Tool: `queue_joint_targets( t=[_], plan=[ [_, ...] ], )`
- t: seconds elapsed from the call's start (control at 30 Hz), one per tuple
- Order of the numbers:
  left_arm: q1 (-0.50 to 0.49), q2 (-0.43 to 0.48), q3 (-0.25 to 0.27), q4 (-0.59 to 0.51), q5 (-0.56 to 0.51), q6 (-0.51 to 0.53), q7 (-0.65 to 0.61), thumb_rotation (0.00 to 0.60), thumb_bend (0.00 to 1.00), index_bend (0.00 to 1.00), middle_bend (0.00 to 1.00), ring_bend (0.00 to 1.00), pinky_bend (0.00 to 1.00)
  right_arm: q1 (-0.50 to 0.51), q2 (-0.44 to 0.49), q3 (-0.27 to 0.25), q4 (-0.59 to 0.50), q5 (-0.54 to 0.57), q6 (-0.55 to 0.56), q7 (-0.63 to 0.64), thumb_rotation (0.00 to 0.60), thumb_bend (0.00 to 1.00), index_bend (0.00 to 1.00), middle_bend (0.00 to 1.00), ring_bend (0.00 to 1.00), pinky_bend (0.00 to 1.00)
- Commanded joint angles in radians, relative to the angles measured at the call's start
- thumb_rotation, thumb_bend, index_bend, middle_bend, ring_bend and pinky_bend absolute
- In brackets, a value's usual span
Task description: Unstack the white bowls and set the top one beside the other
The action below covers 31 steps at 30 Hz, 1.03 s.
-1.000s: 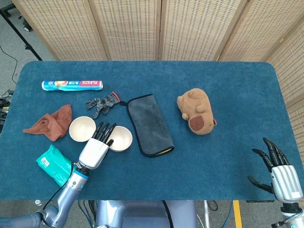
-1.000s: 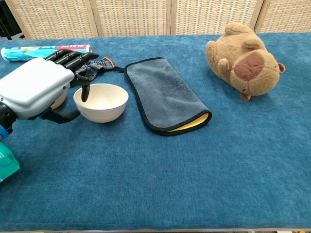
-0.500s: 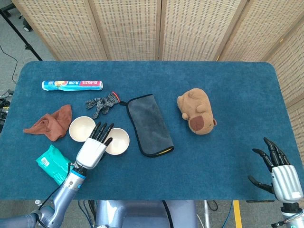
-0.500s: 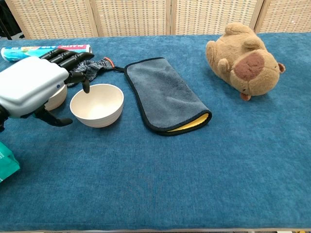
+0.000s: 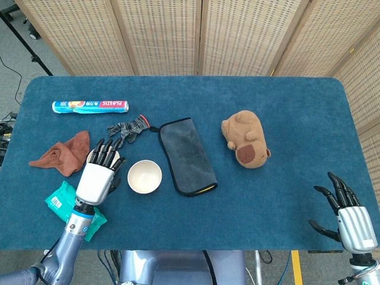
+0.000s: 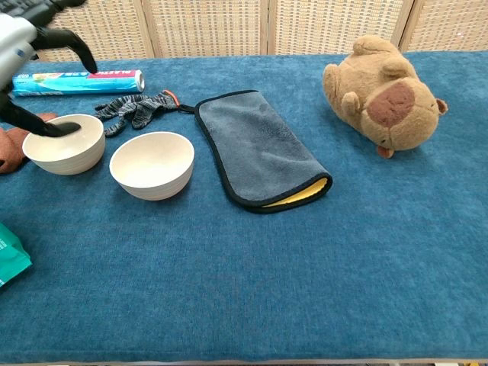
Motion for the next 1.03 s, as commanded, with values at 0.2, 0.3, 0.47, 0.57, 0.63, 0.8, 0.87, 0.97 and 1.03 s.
queue_joint_targets(
  t=[0.2, 0.3, 0.47, 0.57, 0.63, 0.8, 0.87, 0.97, 1.03],
  plan=[
    [0.108, 0.043, -0.007, -0.076, -0.051, 0.12, -0.185, 0.6, 0.16, 0.39, 0.0, 0.0, 0.05, 0.004, -0.007, -0.001, 0.002, -0.002, -0.007, -0.011, 0.6, 0.16, 0.22, 0.0, 0.0, 0.15],
    [0.146, 0.053, 0.009, -0.095, -0.06, 0.151, -0.241, 0.6, 0.16, 0.39, 0.0, 0.0, 0.05, 0.005, -0.009, -0.002, 0.001, 0.002, -0.015, -0.02, 0.6, 0.16, 0.22, 0.0, 0.0, 0.15],
    [0.226, 0.065, 0.064, -0.114, -0.041, 0.226, -0.328, 0.6, 0.16, 0.39, 0.0, 0.0, 0.05, 0.004, -0.011, 0.001, -0.005, 0.008, -0.015, -0.032, 0.6, 0.16, 0.22, 0.0, 0.0, 0.15],
    [0.267, 0.076, 0.085, -0.124, -0.044, 0.253, -0.401, 0.6, 0.16, 0.39, 0.0, 0.0, 0.05, 0.002, -0.012, 0.001, -0.009, 0.003, -0.007, -0.035, 0.6, 0.16, 0.22, 0.0, 0.0, 0.15],
    [0.285, 0.086, 0.095, -0.125, -0.044, 0.263, -0.44, 0.6, 0.16, 0.39, 0.0, 0.0, 0.05, 0.002, -0.013, 0.001, -0.009, -0.001, -0.006, -0.037, 0.6, 0.16, 0.22, 0.0, 0.0, 0.15],
    [0.308, 0.111, 0.096, -0.12, -0.034, 0.278, -0.485, 0.6, 0.16, 0.39, 0.0, 0.0, 0.05, 0.006, -0.019, -0.003, -0.011, -0.009, -0.01, -0.046, 0.6, 0.16, 0.22, 0.0, 0.0, 0.15],
    [0.31, 0.113, 0.088, -0.122, -0.03, 0.279, -0.495, 0.6, 0.16, 0.39, 0.0, 0.0, 0.05, 0.006, -0.021, -0.003, -0.009, -0.012, -0.009, -0.05, 0.6, 0.16, 0.22, 0.0, 0.0, 0.15],
    [0.311, 0.111, 0.089, -0.114, -0.023, 0.271, -0.495, 0.6, 0.16, 0.39, 0.0, 0.0, 0.05, 0.007, -0.024, -0.004, -0.008, -0.012, -0.013, -0.054, 0.6, 0.16, 0.22, 0.0, 0.0, 0.15],
    [0.31, 0.105, 0.093, -0.118, -0.012, 0.26, -0.495, 0.6, 0.16, 0.39, 0.0, 0.0, 0.05, 0.008, -0.027, -0.007, 0.0, -0.009, -0.022, -0.059, 0.6, 0.16, 0.22, 0.0, 0.0, 0.15]
  ],
)
